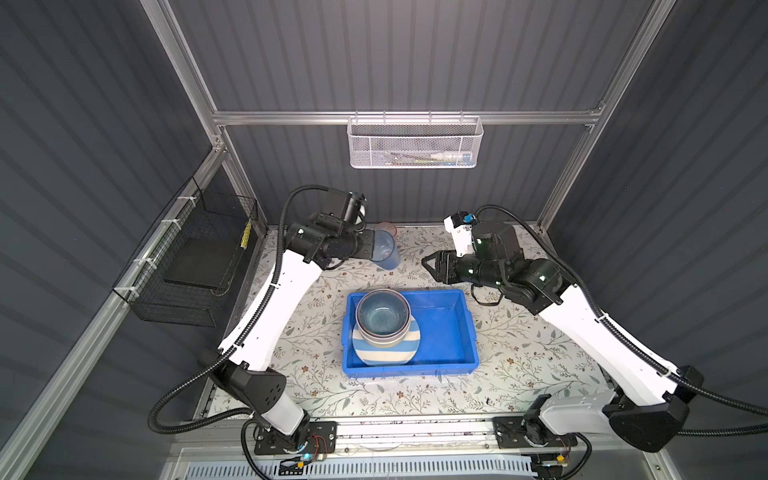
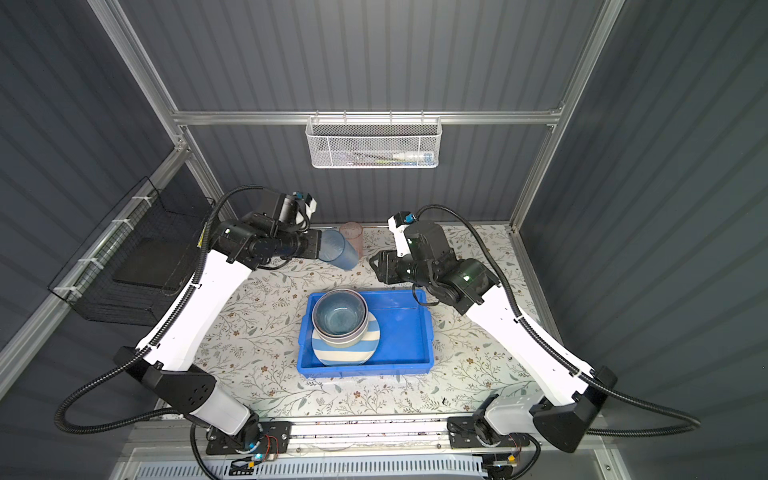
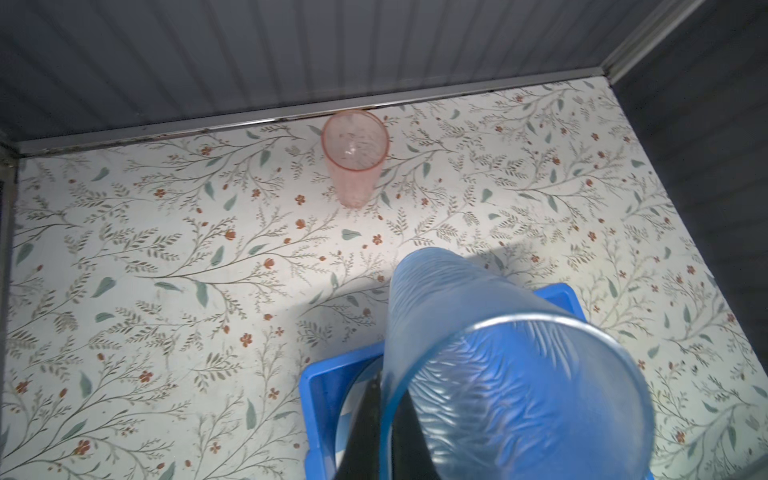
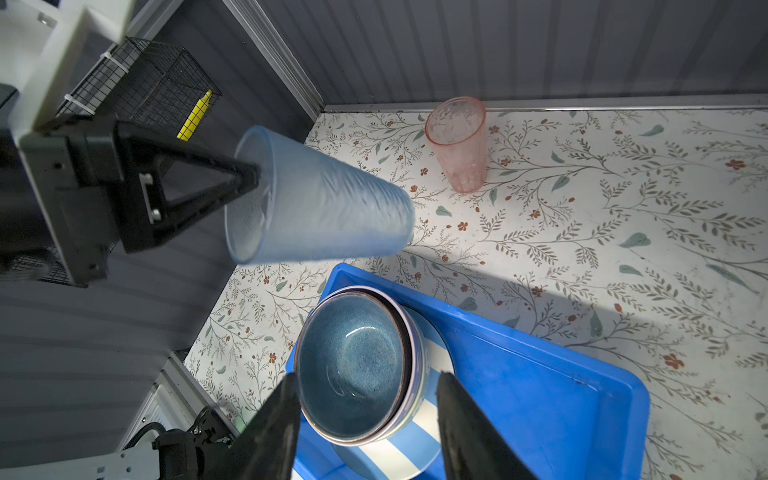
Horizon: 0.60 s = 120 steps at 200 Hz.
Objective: Place the mixed dishes into the plastic bin
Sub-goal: 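Carry the blue tumbler toward the right gripper while the right gripper grasps it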
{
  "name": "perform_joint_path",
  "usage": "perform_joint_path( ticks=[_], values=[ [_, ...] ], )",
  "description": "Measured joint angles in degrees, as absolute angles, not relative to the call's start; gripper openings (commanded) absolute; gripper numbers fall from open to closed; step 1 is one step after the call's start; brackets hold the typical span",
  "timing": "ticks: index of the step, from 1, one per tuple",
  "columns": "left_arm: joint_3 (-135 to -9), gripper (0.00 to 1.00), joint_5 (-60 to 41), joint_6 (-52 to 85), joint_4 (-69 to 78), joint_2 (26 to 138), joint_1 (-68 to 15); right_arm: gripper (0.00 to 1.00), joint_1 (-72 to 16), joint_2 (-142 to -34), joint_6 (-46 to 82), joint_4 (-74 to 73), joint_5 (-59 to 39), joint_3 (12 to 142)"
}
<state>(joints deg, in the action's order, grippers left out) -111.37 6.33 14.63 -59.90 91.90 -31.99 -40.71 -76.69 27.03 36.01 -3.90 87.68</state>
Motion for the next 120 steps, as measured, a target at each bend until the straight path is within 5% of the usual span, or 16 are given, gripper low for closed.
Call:
perform_joint_path(
  ticks=[120],
  values=[
    [-113.6,0.00,15.0,15.7,-56.8,100.3,-46.5,0.44,-40.7,-82.4,27.0,43.7,2.3,93.7]
  ],
)
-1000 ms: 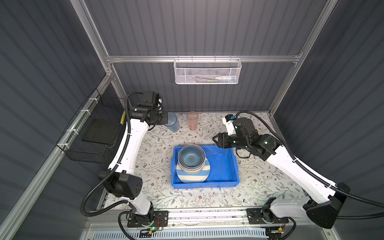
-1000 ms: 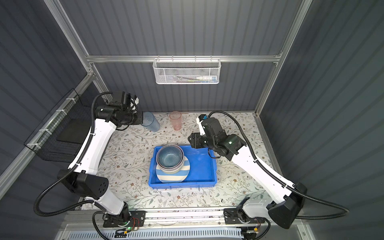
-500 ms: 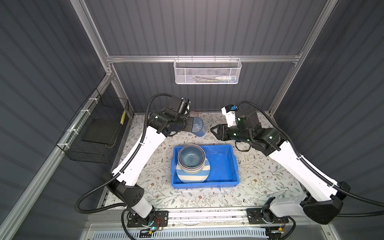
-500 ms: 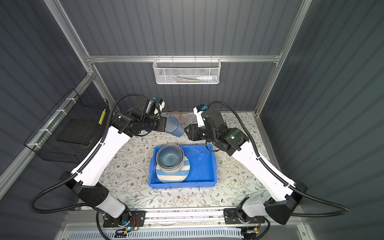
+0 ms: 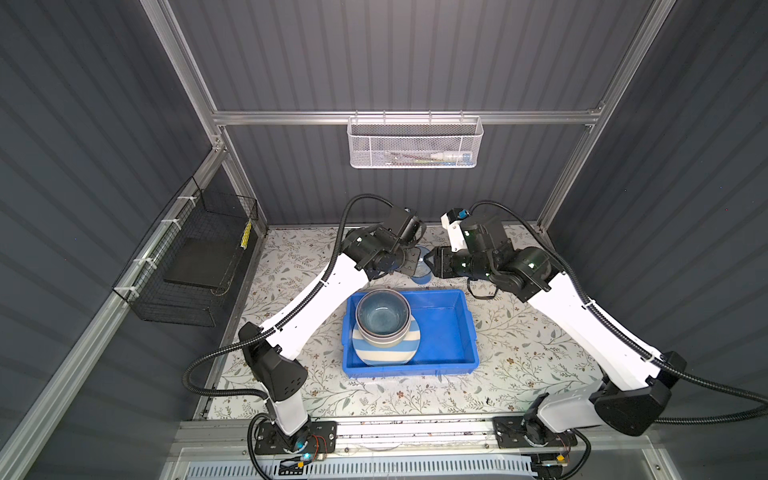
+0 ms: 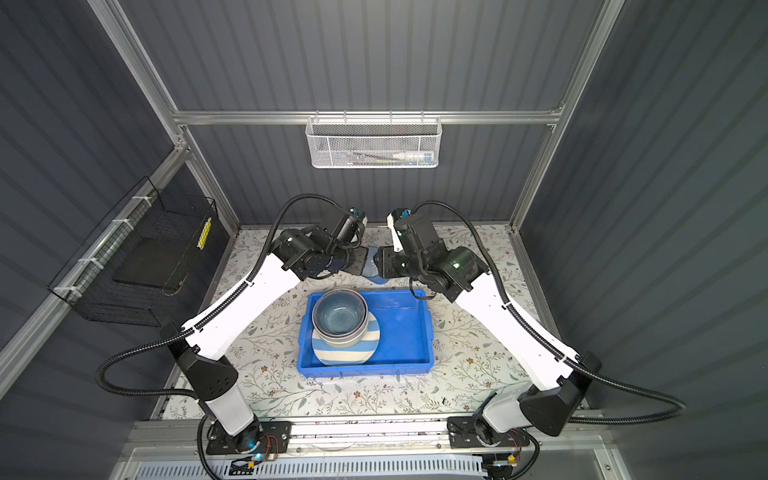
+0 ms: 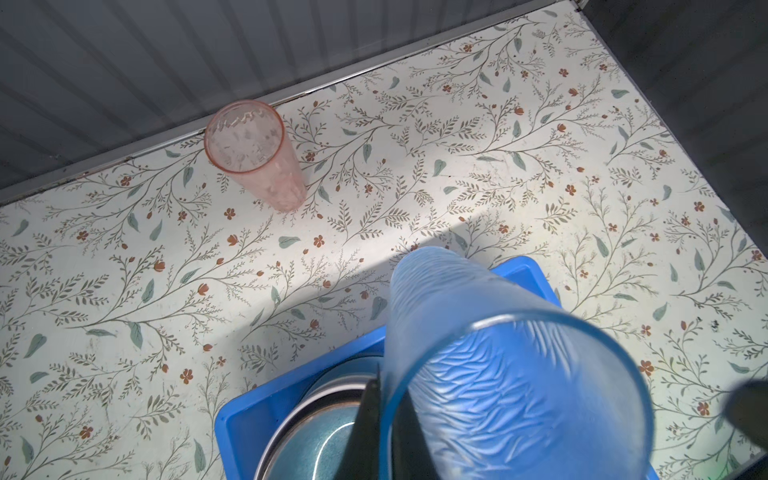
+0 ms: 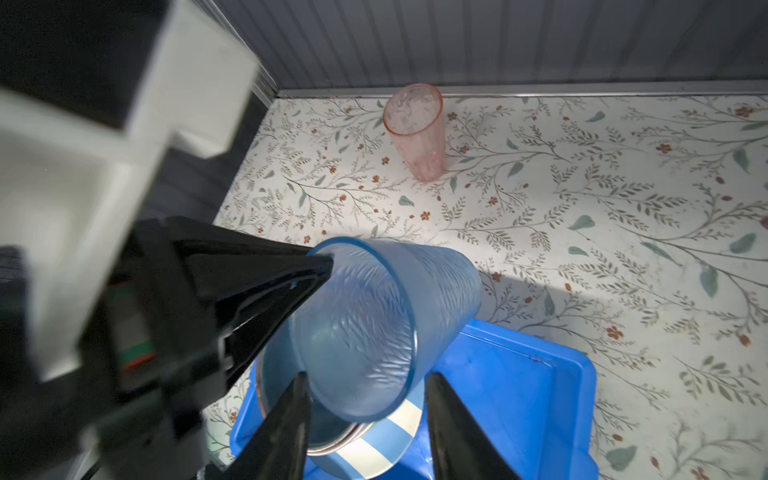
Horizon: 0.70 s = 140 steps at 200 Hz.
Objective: Place the mixed dishes into the plastic bin
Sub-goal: 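Carry the blue tumbler toward the right gripper while the right gripper grasps it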
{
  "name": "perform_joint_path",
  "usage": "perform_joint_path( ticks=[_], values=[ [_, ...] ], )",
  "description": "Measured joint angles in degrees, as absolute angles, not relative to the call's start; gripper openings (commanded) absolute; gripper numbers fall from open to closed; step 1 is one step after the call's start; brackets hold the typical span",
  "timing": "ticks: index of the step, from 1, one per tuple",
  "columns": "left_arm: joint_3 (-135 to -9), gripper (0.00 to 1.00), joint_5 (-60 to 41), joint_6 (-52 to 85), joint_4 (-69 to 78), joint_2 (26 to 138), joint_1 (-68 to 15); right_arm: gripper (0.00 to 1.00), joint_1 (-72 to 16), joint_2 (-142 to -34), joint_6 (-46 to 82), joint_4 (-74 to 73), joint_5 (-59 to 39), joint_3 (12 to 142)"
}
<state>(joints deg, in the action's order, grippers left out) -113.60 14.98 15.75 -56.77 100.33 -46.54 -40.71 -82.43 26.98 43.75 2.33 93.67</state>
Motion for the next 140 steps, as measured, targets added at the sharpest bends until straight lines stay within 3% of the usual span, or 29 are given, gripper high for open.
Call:
perform_joint_path(
  ticks=[39,60,121,140],
  values=[
    [-114.6,0.00,16.0,15.7,-56.1,100.3,-48.2,0.39,-40.7,-83.7,27.0,46.3,6.5,93.6],
    [-114.6,0.00,16.3,15.7,-55.7,100.3,-48.3,0.27,-40.7,-83.7,26.9,46.7,8.1,93.6],
    [-113.0,0.00,17.0,15.7,-55.6,100.4,-48.7,0.14,-40.7,-85.4,29.2,46.9,10.5,93.5],
    [-111.8,0.00,17.0,15.7,-54.8,100.4,-48.7,0.06,-40.8,-86.2,29.4,47.6,10.8,93.4]
  ],
)
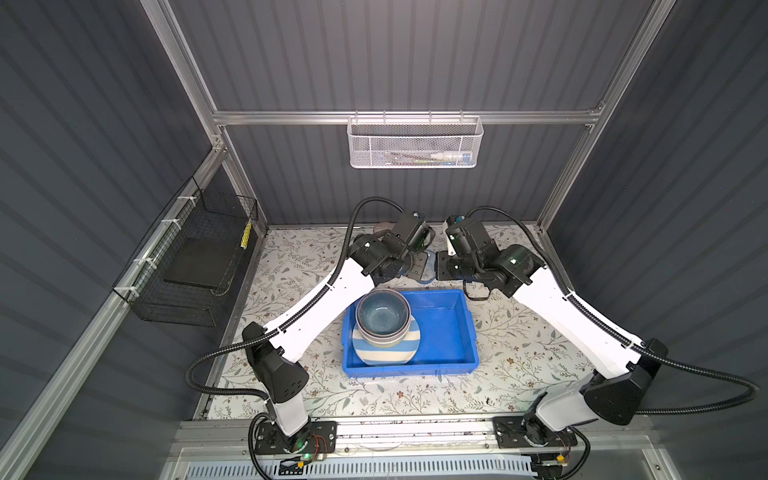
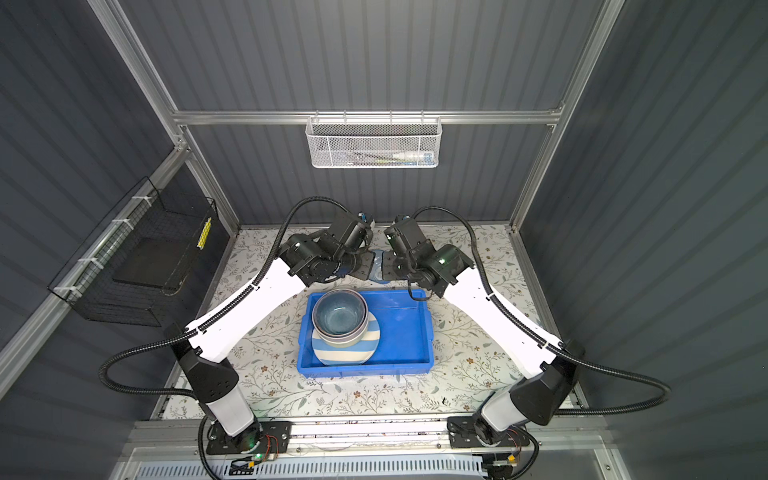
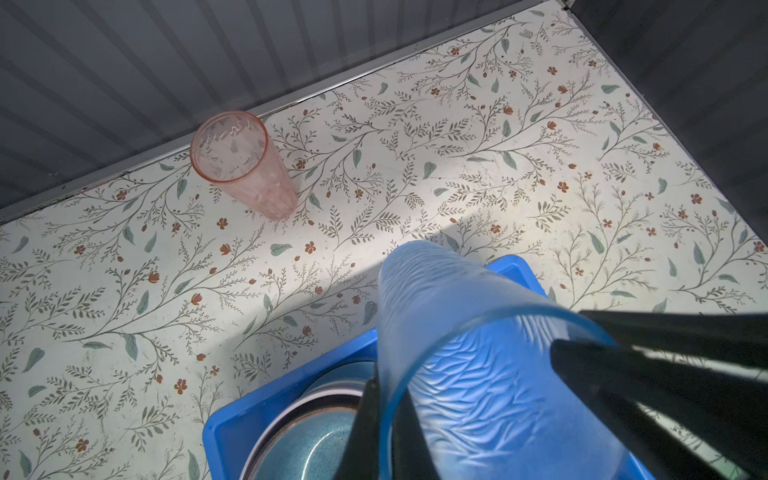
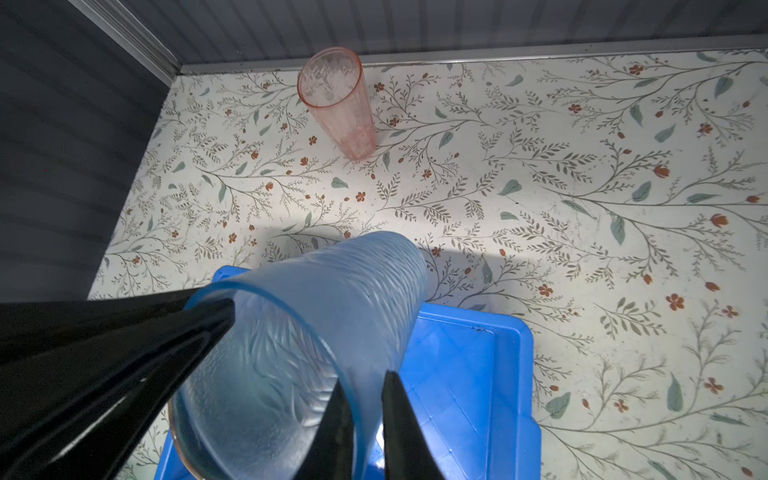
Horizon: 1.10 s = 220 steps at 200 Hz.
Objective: Place the mixed dishes into the plastic bin
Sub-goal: 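Carry the blue tumbler toward the right gripper while the right gripper grasps it, then lower the blue tumbler into the bin corner with the right gripper while the left withdraws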
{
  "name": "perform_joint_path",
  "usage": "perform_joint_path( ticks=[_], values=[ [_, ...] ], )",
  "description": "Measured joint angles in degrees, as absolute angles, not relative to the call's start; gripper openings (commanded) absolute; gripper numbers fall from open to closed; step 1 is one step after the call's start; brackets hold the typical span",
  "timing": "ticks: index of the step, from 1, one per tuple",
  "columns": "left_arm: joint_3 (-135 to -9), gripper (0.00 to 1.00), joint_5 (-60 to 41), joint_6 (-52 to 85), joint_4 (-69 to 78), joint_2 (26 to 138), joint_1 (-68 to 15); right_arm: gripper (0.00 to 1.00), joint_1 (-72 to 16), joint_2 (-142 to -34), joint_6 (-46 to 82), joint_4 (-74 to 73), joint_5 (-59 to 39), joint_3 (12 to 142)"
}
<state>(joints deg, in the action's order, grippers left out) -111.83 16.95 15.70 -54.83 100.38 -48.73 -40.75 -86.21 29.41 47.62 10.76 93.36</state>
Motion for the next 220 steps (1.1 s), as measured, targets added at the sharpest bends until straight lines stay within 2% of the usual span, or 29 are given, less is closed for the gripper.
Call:
perform_joint_path(
  ticks=[16,70,110,220],
  values=[
    [-111.0,0.00,16.9,15.7,-54.4,100.4,-48.8,0.00,-40.8,-86.6,29.6,48.2,10.9,93.3],
    [-110.0,0.00,14.9,15.7,-52.7,100.4,-48.8,0.00,-40.4,-86.4,30.0,48.9,11.4,92.8],
    [-109.1,0.07,12.0,16.2,-51.5,100.0,-48.9,0.00,-40.0,-84.2,30.2,49.5,11.4,91.3],
    [-107.1,0.33,3.3,17.7,-49.2,94.6,-49.1,0.00,-39.4,-80.0,29.2,52.2,8.5,89.6]
  ],
)
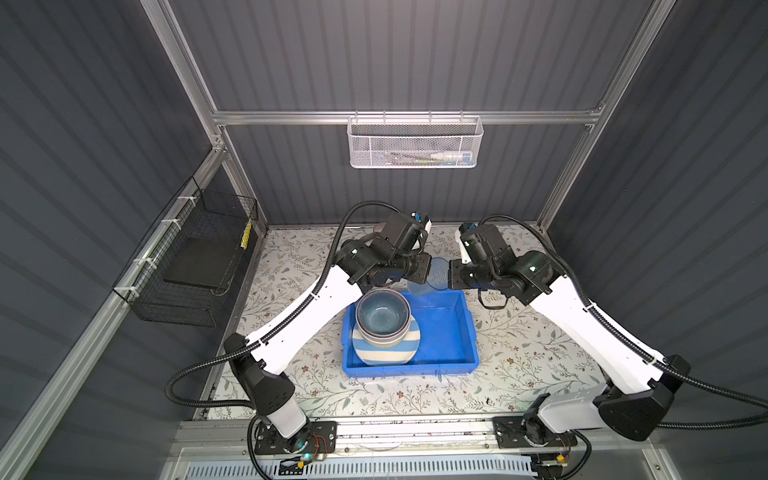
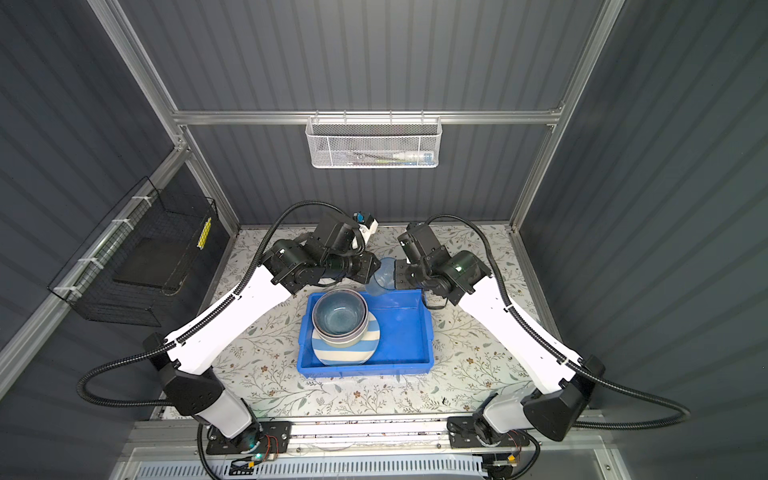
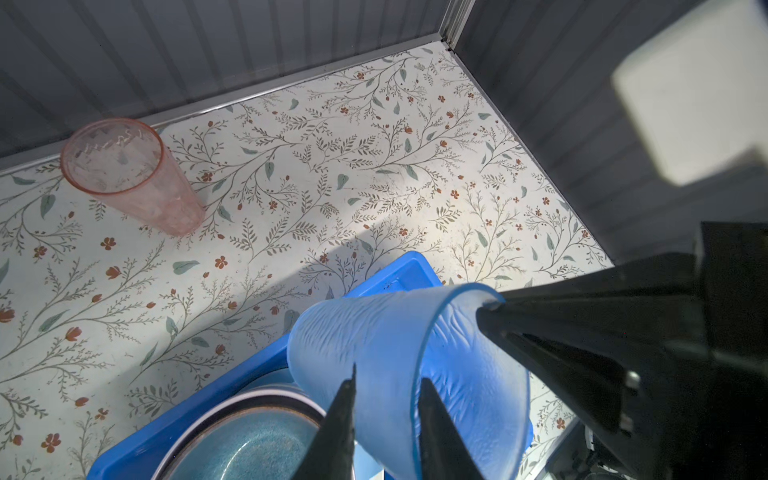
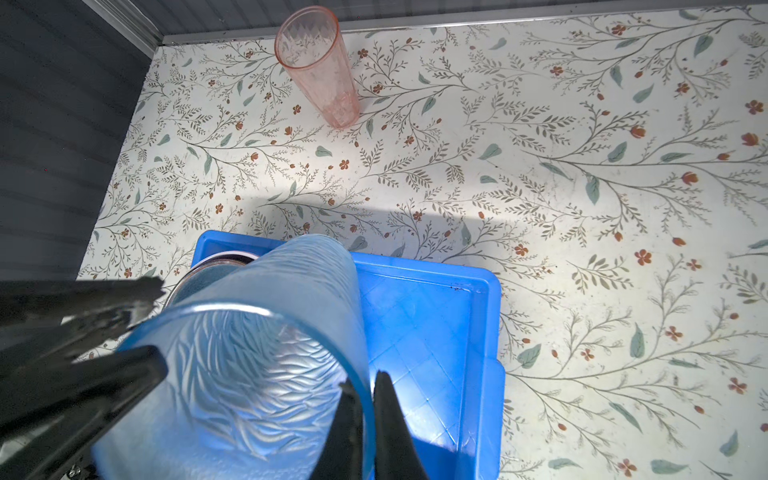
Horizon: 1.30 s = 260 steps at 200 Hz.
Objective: Place the mixed dishes into the plastic bin
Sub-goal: 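Lower the blue tumbler into the bin corner with the right gripper while the left withdraws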
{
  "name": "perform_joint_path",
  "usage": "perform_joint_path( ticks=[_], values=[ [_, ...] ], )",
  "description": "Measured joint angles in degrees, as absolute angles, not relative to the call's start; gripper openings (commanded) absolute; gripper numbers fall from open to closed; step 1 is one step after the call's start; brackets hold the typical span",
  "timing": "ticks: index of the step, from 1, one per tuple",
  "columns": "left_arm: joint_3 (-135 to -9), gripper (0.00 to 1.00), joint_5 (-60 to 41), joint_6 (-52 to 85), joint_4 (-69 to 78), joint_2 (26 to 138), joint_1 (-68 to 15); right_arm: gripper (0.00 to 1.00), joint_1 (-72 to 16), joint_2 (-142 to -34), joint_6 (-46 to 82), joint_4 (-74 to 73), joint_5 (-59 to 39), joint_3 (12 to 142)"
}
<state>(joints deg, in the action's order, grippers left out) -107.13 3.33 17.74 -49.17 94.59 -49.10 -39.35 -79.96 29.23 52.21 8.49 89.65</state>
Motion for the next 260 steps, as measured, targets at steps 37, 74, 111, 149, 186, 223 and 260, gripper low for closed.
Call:
perform_joint_path(
  ticks=[37,74,111,149,186,223,260],
  values=[
    [-104.9,0.48,3.6,18.4,-49.2,93.8,-49.1,0.00,-39.0,-79.9,28.3,54.4,7.9,89.6],
    [-100.0,0.59,2.9,18.9,-48.5,89.1,-47.0,0.00,-38.3,-79.8,27.0,57.2,7.7,88.5],
    [-92.3,0.66,-0.1,20.3,-45.3,83.2,-39.7,0.00,-37.4,-79.3,26.6,58.7,7.5,84.8],
    [-89.3,0.71,-0.1,20.8,-44.1,82.2,-37.4,0.00,-36.7,-80.1,26.6,58.8,7.8,82.2],
    [-86.3,0.76,0.1,20.8,-43.6,82.2,-36.4,0.00,-35.3,-84.3,26.5,58.6,9.4,82.0],
    [-83.2,0.79,0.3,20.8,-43.1,82.0,-33.3,0.00,-34.5,-88.2,26.3,58.2,11.4,81.7],
    [-81.9,0.80,0.2,20.8,-42.7,81.2,-31.0,0.00,-33.8,-91.3,25.9,57.1,13.2,81.6]
  ],
)
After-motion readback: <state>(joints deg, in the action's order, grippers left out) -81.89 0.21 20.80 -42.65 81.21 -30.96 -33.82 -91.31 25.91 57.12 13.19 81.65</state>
